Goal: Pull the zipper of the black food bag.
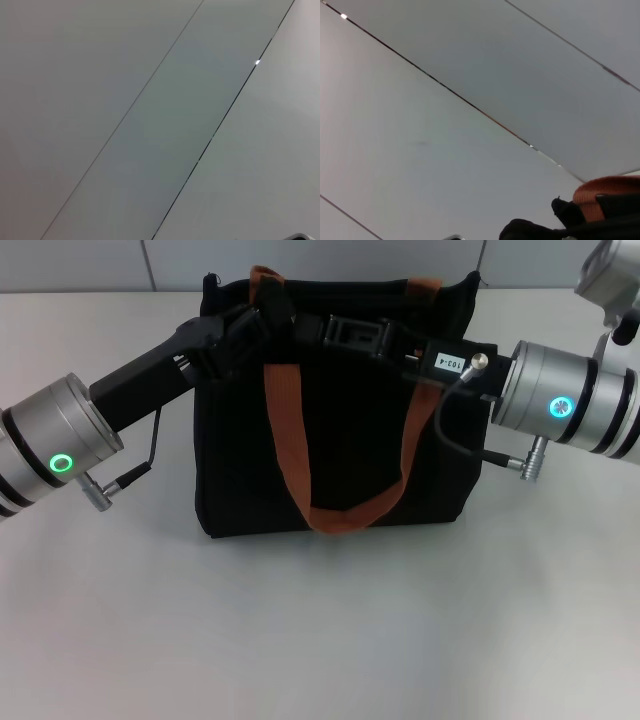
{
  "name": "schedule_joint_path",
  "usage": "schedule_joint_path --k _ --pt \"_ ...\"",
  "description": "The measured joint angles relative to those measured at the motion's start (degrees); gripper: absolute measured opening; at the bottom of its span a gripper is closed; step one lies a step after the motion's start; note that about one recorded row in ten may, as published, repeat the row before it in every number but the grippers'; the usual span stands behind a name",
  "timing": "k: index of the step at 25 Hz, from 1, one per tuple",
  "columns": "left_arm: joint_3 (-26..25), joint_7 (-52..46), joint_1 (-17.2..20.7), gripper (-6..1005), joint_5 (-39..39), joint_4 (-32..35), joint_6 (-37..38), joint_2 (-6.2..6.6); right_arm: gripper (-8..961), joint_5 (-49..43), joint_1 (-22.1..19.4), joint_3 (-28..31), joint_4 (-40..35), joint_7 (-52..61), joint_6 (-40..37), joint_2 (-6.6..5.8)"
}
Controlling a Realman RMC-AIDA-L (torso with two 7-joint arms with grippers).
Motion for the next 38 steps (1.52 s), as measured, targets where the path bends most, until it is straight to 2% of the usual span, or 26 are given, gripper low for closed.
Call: schedule_joint_path --k 9,12,23,33,38 --pt "-0.1 0.0 0.2 24 0.0 0.0 -0.1 0.00 210 0.0 -0.2 -0.1 0.1 -0.4 -0.3 0.00" --pt "-0.1 0.0 0.2 24 0.0 0.0 -0.2 0.00 140 0.0 -0.2 -0.1 0.1 -0.4 -0.3 0.00" --pt "-0.1 0.0 0.3 24 0.0 0.0 -0.3 0.00 124 -0.3 -0.1 -0.2 -0.1 -1.5 -0.8 0.01" --pt "-0.1 0.0 0.4 24 0.0 0.0 -0.4 0.00 -1 0.0 -0.4 0.4 0.0 -2.8 -1.9 0.01" --pt "-0.1 0.0 0.5 25 0.0 0.0 -0.4 0.00 39 1.4 -1.6 0.2 0.1 -4.2 -2.5 0.01"
